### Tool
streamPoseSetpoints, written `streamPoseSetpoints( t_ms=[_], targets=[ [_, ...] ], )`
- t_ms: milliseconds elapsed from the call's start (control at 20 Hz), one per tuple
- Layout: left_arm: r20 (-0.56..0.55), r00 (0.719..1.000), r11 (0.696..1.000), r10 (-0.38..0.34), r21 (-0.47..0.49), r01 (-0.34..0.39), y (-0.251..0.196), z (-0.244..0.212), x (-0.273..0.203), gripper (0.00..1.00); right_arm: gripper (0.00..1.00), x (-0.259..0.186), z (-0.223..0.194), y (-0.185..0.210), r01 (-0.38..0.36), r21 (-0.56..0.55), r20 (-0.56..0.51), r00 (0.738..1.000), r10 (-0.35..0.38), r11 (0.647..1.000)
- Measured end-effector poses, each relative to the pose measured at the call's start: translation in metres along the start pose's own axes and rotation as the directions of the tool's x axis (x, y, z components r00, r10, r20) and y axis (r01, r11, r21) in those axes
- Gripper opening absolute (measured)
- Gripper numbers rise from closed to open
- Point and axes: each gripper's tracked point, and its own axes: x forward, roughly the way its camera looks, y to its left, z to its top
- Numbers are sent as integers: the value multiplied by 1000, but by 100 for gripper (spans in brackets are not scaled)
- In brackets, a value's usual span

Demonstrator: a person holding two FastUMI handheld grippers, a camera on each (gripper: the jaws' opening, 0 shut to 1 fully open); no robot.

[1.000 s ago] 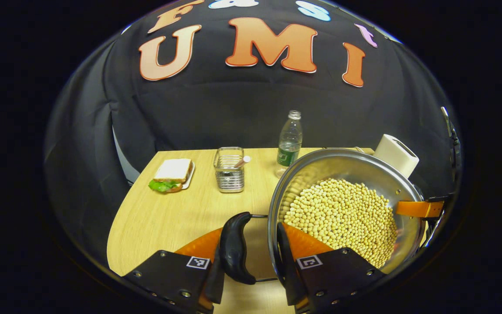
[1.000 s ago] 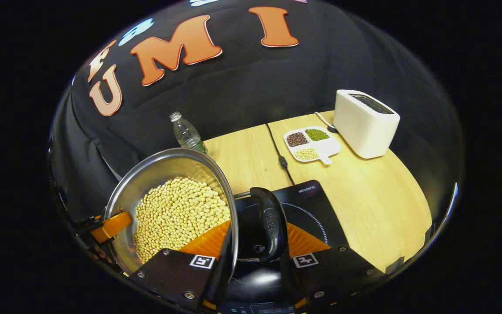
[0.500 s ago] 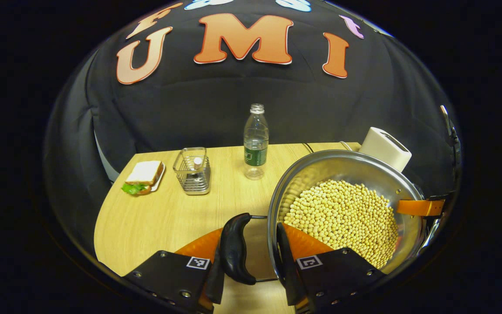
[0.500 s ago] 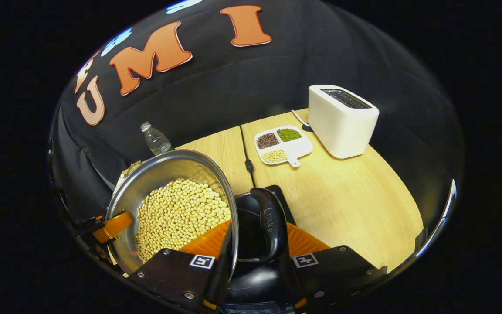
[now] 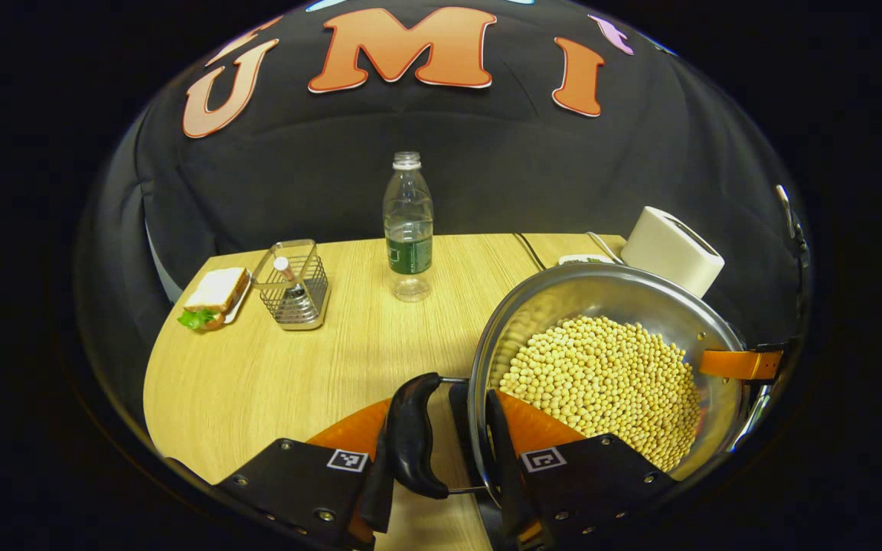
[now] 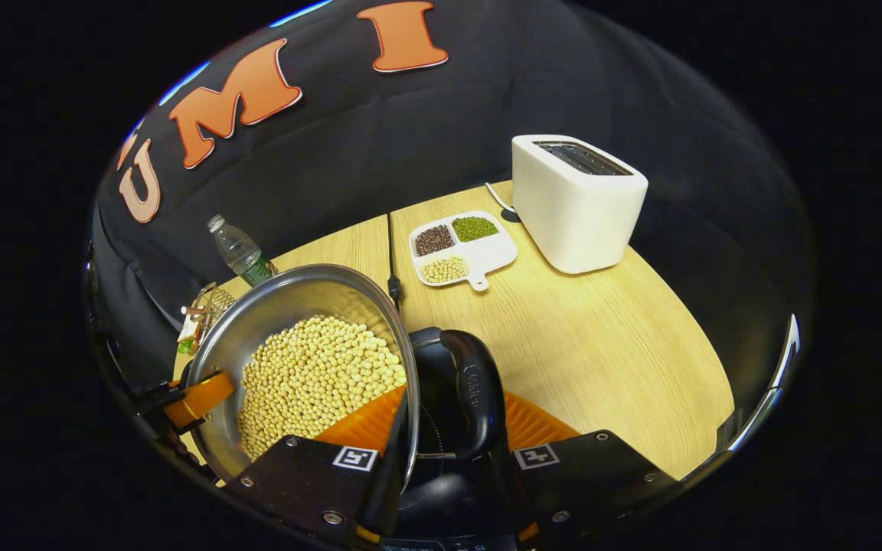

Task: First push the handle of the pot to place it horizontally, then grasp the pot with both hands and set it on the induction cooktop.

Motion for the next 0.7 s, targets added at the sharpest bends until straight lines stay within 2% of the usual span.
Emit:
streamPoseSetpoints(
  t_ms=[50, 100, 300, 350, 450, 550, 650, 700],
  targets=[
    [-5, 1000, 1000, 1, -1, -1, 1, 2, 1, 60, 46, -1, 1, -1, 0, -2, -4, 1000, 0, 1000],
    [-10, 1000, 1000, 4, -1, -4, -1, -1, 2, 57, 51, -3, 5, 1, 0, -1, -9, 1000, 0, 1000],
    [-28, 1000, 1000, 9, -12, -9, -4, -4, 0, 57, 51, -3, 6, -1, -5, -3, -24, 1000, 5, 1000],
    [-36, 999, 1000, 8, -20, -9, -2, -3, -1, 54, 51, -3, 6, -1, -3, -4, -27, 1000, 3, 1000],
    [-32, 999, 999, 12, -36, -13, -1, -1, -4, 58, 51, -2, 4, -1, -3, -8, -21, 1000, 3, 1000],
    [-38, 999, 999, 12, -51, -14, -2, -7, -2, 55, 51, 0, 0, -2, -1, -9, -27, 1000, 0, 1000],
    [-43, 999, 998, 11, -55, -14, -5, -12, -3, 60, 51, 5, -9, -4, -4, 8, -46, 999, 4, 1000],
    [-47, 999, 999, 10, -40, -12, -7, -12, 0, 58, 51, 6, -11, -5, -7, 17, -49, 999, 8, 1000]
  ],
)
